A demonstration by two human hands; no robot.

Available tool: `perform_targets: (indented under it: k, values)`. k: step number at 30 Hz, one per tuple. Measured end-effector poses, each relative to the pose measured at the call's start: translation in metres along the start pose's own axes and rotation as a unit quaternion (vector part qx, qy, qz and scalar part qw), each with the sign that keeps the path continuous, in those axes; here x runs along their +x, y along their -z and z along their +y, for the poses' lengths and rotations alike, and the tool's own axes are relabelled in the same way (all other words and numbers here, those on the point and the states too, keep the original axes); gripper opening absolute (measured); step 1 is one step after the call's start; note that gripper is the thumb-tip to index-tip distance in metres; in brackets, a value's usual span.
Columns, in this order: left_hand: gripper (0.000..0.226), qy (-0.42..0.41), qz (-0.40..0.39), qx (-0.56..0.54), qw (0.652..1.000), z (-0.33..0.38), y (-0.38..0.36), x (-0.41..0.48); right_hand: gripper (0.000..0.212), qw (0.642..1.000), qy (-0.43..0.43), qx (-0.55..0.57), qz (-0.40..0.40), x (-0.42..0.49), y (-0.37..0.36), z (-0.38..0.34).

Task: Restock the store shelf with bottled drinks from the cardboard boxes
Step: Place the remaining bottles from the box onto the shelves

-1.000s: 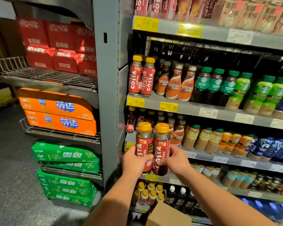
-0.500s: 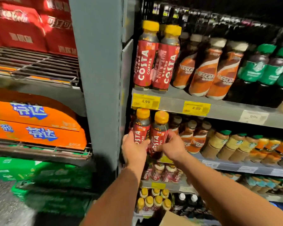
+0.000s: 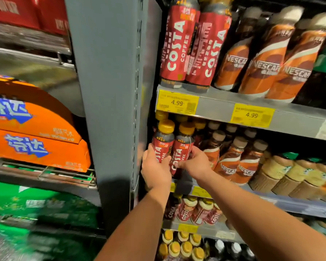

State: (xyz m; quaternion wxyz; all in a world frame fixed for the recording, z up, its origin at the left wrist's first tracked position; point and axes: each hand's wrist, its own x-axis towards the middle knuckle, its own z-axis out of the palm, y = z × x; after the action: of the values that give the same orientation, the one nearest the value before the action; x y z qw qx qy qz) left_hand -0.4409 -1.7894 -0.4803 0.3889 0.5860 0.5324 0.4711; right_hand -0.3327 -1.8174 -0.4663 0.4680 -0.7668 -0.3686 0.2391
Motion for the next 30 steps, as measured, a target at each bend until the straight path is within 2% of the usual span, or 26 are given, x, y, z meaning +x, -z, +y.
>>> perform_targets:
  k: [7,10,13,15,17,20,26,28,30]
  values:
    - [0.043,0.007,0.044,0.04,0.998,-0.012,-0.005,-0.001,0.053,1.0,0.005,0.002,-0.012,0.004,-0.008,0.007]
    - [0.038,0.063,0.043,0.049,0.996,-0.019,-0.009,-0.009,0.046,1.0,-0.001,0.0,-0.013,-0.003,-0.009,0.005]
    - [0.027,0.097,0.032,-0.002,0.995,-0.02,-0.008,-0.022,0.048,0.998,-0.028,-0.042,-0.047,-0.016,-0.006,0.005]
    - [0.025,0.064,-0.002,0.076,0.995,-0.016,-0.002,-0.032,0.044,0.994,-0.034,-0.079,-0.064,-0.027,0.003,0.001]
    - [0.029,0.017,-0.047,0.164,0.985,-0.005,0.005,-0.038,0.031,0.981,-0.018,-0.175,-0.087,-0.036,0.019,-0.006]
    - [0.029,-0.085,-0.171,0.288,0.939,0.016,0.009,-0.047,0.01,0.945,-0.008,-0.293,-0.145,-0.047,0.049,-0.016]
    - [0.02,-0.119,-0.35,0.45,0.813,0.028,0.006,-0.087,0.024,0.871,-0.043,-0.431,-0.233,-0.09,0.095,0.029]
    - [0.023,-0.153,-0.384,0.491,0.767,0.022,0.0,-0.112,0.03,0.861,-0.08,-0.44,-0.243,-0.11,0.108,0.053]
    - [0.022,-0.159,-0.408,0.5,0.747,0.015,-0.01,-0.141,0.03,0.856,-0.101,-0.443,-0.247,-0.131,0.119,0.079]
